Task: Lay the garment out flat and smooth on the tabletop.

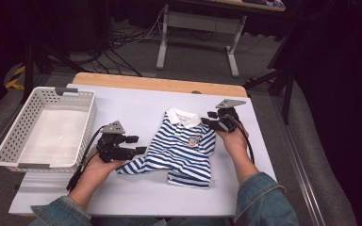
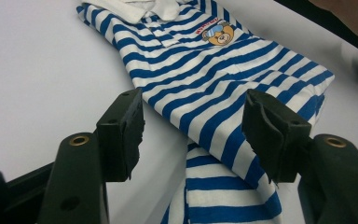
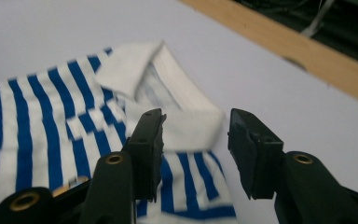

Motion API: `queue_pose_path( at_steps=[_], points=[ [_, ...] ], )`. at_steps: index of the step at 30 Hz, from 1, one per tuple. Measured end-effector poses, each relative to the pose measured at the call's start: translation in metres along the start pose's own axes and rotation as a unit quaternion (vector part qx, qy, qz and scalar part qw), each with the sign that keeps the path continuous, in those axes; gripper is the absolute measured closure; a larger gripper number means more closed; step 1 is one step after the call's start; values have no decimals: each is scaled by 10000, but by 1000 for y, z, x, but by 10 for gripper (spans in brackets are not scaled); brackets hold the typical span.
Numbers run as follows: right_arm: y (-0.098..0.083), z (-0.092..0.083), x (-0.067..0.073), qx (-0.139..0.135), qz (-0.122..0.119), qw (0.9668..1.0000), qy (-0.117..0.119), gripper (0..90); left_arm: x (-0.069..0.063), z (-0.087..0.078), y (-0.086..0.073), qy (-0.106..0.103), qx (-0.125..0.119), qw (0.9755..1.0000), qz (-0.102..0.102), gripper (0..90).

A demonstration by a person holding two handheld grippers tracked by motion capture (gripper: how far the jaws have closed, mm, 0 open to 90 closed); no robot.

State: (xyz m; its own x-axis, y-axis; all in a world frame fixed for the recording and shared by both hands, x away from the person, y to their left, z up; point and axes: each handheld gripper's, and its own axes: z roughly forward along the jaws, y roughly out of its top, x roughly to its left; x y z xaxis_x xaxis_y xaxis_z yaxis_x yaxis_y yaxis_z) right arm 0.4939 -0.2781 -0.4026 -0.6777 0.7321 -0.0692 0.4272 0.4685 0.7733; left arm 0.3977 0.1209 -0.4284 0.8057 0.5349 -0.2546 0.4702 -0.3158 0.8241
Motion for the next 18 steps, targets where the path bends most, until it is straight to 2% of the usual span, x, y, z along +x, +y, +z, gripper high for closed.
queue_pose_path(
  at_steps=[3,6,8,9,11,13,15,17,18],
  points=[
    [-18,-5,-4,271,193,9994,-40,553,0,0,0,-24,-2,10000,9,397],
    [-30,-7,-5,389,255,9989,-80,547,1,1,0,-27,-18,10000,9,397],
    [-44,-8,-7,554,437,9975,-89,532,1,1,0,-20,-26,10000,19,397],
    [-44,-8,-7,554,437,9975,-89,532,1,1,0,-22,-34,10000,23,397],
    [-50,-7,-7,716,827,9940,36,456,1,2,1,-33,-44,10000,30,397],
    [-52,-6,-6,844,1111,9902,80,435,1,3,1,-53,-45,10000,19,401],
    [-53,-5,-4,936,1254,9876,112,457,2,4,2,-69,-28,10000,26,407],
    [-53,-5,-2,973,1238,9875,121,487,1,4,2,-80,0,10000,6,409],
    [-53,-5,3,1028,1111,9885,44,583,2,5,2,-84,16,10000,37,411]
  ],
)
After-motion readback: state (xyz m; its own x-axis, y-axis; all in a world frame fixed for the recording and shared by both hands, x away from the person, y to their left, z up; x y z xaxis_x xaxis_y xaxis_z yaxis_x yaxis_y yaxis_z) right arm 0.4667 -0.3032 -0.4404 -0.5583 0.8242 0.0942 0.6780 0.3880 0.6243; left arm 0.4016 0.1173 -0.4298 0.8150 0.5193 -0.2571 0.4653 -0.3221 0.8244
